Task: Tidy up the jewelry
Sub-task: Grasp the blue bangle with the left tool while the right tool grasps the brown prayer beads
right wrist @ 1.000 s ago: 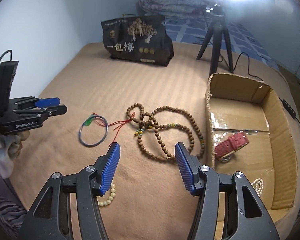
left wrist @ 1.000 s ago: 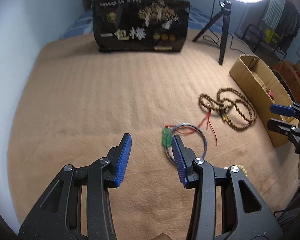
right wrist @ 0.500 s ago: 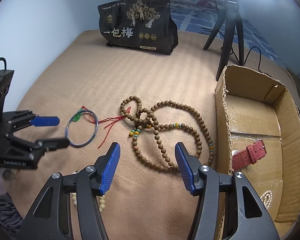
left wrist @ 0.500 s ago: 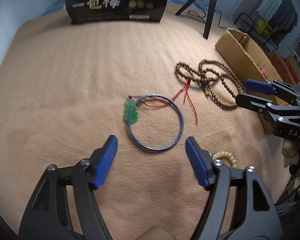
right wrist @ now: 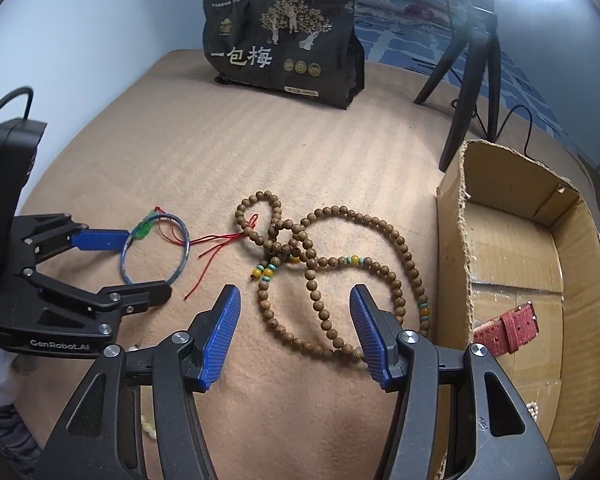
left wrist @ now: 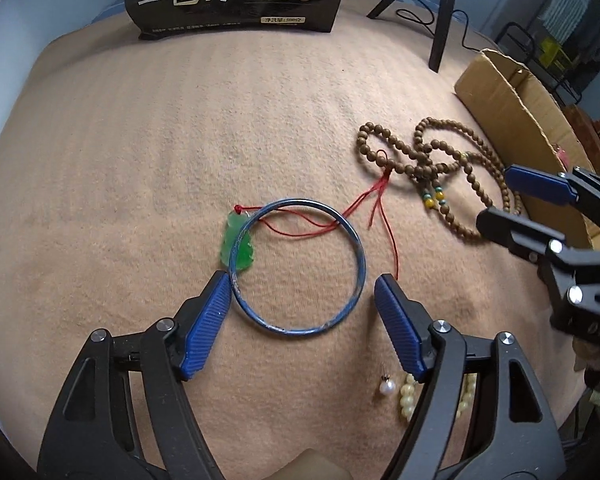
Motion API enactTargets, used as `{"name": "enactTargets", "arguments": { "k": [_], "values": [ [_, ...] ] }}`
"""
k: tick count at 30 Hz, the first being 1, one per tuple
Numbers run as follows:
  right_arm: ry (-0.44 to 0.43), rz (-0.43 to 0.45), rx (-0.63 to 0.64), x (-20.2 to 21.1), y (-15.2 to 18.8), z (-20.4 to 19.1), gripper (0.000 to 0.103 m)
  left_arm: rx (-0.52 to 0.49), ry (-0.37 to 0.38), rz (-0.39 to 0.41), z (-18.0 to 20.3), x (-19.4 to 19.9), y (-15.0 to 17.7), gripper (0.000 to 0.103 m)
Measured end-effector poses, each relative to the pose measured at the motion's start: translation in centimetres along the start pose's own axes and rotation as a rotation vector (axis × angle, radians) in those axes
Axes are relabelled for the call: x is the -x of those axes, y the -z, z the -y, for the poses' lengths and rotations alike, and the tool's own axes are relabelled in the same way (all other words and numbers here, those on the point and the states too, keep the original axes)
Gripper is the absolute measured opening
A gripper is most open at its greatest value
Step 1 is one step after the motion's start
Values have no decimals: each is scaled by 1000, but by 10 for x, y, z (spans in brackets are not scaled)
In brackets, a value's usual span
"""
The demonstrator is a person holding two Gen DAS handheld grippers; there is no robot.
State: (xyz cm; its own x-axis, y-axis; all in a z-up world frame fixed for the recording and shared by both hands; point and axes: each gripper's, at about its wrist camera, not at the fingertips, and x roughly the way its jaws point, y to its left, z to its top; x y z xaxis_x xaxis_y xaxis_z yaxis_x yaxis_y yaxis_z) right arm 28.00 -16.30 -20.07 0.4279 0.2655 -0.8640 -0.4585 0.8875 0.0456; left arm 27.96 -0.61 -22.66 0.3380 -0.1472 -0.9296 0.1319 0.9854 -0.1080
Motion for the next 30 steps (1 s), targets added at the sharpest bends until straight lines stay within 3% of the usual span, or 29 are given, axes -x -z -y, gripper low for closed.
{"name": "enactTargets", "arguments": {
  "k": [18, 27, 30],
  "values": [
    [45, -69, 82, -38, -3, -6, 56, -49, -76, 43, 6, -6, 3, 82],
    [62, -96, 48, -52, -10, -3, 56, -59, -65, 55, 2, -3, 6, 73],
    [27, -98, 36, -52, -10, -1, 43, -63, -61, 57, 1, -2, 7, 73]
  ]
}}
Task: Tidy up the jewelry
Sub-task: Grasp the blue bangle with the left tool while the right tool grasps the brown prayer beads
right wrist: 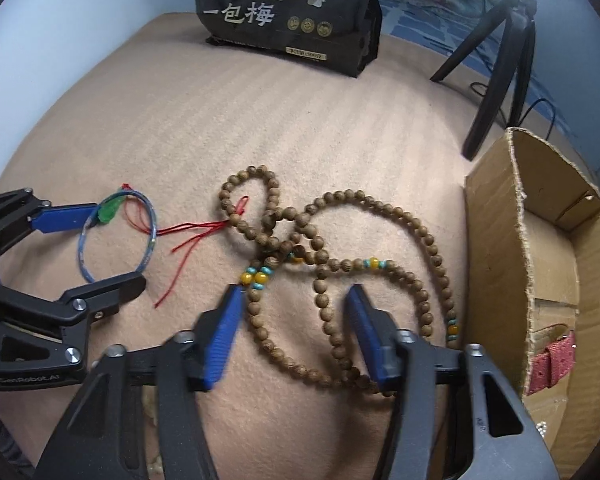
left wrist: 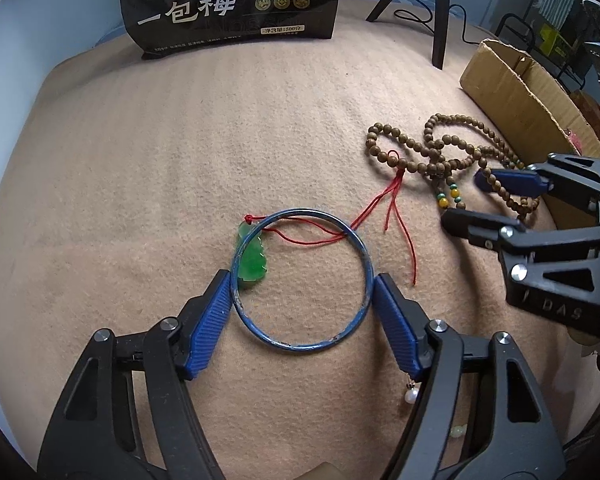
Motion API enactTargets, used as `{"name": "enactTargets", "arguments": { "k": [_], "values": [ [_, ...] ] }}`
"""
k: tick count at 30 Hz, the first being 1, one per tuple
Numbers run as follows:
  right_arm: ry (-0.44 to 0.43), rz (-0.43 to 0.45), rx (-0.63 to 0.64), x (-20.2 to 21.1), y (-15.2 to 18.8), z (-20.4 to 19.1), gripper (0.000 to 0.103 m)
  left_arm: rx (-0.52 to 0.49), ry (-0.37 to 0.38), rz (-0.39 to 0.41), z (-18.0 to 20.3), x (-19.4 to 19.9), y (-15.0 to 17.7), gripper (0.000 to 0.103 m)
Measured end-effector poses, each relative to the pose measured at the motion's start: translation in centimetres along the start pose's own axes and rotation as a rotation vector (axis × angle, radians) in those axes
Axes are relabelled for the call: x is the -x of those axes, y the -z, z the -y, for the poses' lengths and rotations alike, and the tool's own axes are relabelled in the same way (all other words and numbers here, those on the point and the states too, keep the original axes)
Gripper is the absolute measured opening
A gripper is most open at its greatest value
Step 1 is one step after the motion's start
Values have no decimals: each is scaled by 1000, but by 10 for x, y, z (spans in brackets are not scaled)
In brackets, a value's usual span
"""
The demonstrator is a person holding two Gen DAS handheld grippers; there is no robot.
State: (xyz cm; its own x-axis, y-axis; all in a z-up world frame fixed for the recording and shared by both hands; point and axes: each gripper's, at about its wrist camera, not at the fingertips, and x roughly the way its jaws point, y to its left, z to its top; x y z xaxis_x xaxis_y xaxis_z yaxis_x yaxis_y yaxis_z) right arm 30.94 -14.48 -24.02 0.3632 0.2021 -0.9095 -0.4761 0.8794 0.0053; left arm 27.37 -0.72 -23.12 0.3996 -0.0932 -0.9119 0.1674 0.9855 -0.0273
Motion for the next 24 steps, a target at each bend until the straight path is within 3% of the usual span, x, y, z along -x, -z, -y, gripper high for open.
{"name": "enactTargets", "arguments": {
  "k": [5, 7, 14, 24],
  "values": [
    [-34, 5, -3, 0, 0, -1, 10, 5, 4, 2, -2, 3, 4, 73],
    [-45, 6, -12, 0, 0, -1, 6, 8, 4, 4, -3, 4, 5, 73],
    [-80, 45, -54, 12, 1, 6, 5, 16, 5, 10, -7, 7, 6, 72],
    [-64, 188, -87, 73, -2, 12, 5, 43, -2, 62, -17, 31, 3, 72]
  ]
}}
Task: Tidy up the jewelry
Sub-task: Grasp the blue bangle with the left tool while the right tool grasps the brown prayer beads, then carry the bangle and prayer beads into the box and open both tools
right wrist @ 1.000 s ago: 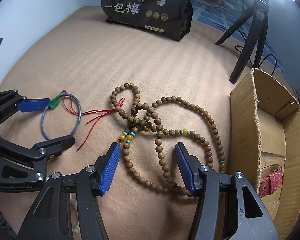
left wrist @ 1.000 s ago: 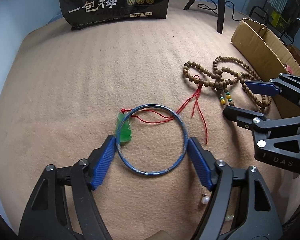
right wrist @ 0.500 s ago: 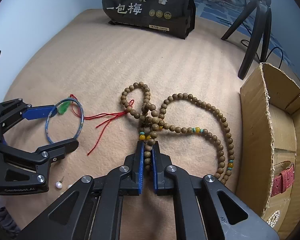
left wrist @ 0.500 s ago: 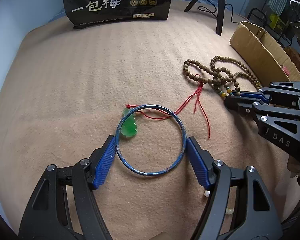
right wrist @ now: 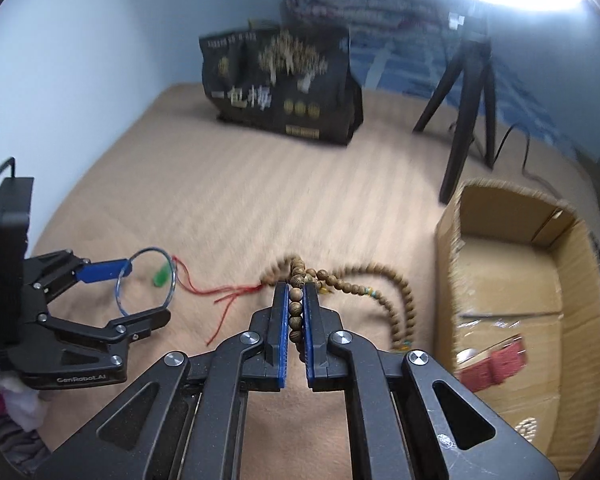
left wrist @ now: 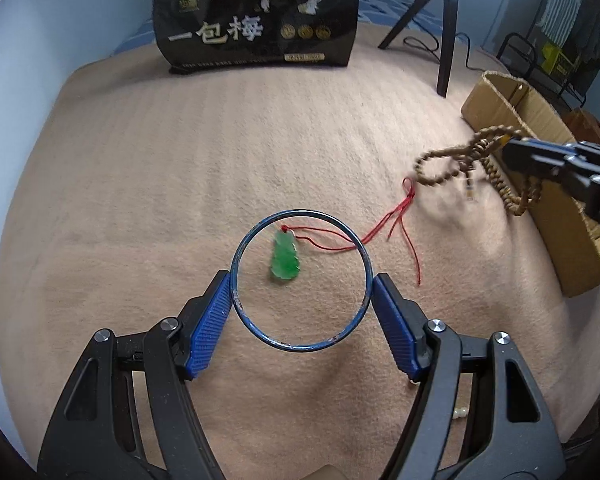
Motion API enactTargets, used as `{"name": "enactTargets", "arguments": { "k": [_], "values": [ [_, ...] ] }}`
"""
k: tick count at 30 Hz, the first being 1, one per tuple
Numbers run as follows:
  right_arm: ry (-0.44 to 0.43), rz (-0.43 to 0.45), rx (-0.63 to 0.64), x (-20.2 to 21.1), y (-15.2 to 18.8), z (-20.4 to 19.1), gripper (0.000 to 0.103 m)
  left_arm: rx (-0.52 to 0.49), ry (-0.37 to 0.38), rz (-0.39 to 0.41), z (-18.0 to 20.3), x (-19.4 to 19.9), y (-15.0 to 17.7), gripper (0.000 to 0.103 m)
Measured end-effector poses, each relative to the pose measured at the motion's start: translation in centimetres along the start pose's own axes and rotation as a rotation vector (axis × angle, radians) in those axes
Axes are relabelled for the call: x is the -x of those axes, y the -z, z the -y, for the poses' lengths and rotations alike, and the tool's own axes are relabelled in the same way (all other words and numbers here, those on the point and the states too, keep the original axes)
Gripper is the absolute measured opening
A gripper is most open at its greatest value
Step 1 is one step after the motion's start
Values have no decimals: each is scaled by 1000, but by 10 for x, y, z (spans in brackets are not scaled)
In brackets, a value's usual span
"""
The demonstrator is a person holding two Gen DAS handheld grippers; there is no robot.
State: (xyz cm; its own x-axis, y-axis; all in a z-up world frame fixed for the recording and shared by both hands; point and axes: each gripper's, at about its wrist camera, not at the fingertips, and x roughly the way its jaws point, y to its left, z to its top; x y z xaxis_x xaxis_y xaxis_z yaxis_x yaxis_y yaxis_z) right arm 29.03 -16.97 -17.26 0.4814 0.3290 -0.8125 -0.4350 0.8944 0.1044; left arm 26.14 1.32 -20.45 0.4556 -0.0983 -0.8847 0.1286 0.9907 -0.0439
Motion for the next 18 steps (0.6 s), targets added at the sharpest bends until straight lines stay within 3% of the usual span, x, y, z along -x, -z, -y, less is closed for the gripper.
{"name": "enactTargets", "arguments": {
  "k": [18],
  "values": [
    [37, 211, -37, 106, -14, -6, 5, 31, 33, 156, 8, 83, -11, 72]
  ]
}}
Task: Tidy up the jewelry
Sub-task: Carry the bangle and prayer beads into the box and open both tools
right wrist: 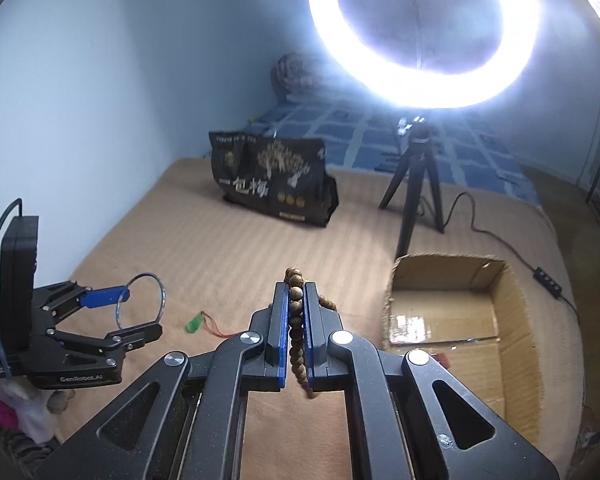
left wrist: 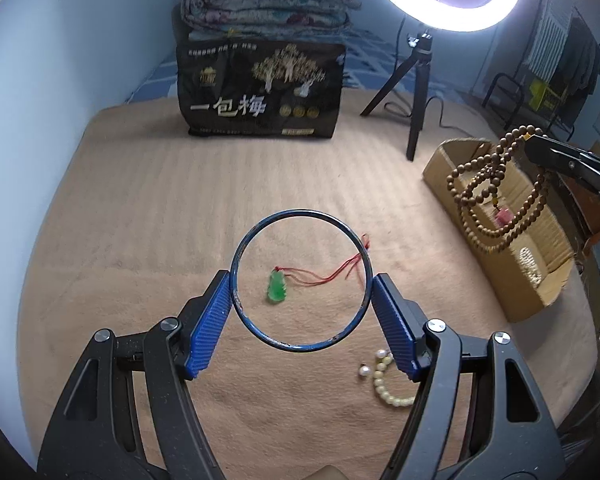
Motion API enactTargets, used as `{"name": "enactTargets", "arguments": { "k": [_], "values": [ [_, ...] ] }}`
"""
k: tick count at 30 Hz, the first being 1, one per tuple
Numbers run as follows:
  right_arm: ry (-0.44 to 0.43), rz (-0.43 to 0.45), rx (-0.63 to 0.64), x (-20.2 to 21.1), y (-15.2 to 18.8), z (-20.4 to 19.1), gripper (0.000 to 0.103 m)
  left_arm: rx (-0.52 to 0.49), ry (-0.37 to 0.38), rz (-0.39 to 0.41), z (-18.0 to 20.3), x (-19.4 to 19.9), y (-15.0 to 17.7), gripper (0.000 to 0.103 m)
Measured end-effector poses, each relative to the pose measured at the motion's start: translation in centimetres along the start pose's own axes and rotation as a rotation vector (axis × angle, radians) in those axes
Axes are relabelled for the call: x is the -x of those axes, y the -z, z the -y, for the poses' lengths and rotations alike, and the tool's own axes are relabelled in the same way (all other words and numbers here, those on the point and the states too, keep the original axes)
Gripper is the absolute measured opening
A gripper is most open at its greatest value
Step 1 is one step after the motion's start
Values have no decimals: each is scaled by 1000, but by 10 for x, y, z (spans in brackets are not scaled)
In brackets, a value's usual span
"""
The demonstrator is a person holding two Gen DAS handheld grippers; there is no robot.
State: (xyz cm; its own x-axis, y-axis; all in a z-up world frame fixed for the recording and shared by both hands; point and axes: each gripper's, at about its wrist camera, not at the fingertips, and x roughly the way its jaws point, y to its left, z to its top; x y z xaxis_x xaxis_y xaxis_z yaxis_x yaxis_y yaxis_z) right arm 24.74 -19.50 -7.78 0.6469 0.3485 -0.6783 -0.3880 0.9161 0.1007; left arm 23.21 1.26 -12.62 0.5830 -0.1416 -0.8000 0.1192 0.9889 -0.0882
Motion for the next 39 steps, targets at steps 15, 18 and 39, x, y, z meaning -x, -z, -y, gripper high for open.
{"name": "enactTargets", "arguments": {
  "k": [15, 18, 39],
  "values": [
    [99, 91, -95, 57, 4, 69, 5, -54, 98, 55, 75, 16, -16, 72],
    [115, 87, -110, 59, 9, 83, 5, -75, 119, 49, 96, 12, -16, 72],
    [136, 42, -201, 36, 25, 161, 5, -178, 229, -25, 216, -38, -9, 72]
  ]
}}
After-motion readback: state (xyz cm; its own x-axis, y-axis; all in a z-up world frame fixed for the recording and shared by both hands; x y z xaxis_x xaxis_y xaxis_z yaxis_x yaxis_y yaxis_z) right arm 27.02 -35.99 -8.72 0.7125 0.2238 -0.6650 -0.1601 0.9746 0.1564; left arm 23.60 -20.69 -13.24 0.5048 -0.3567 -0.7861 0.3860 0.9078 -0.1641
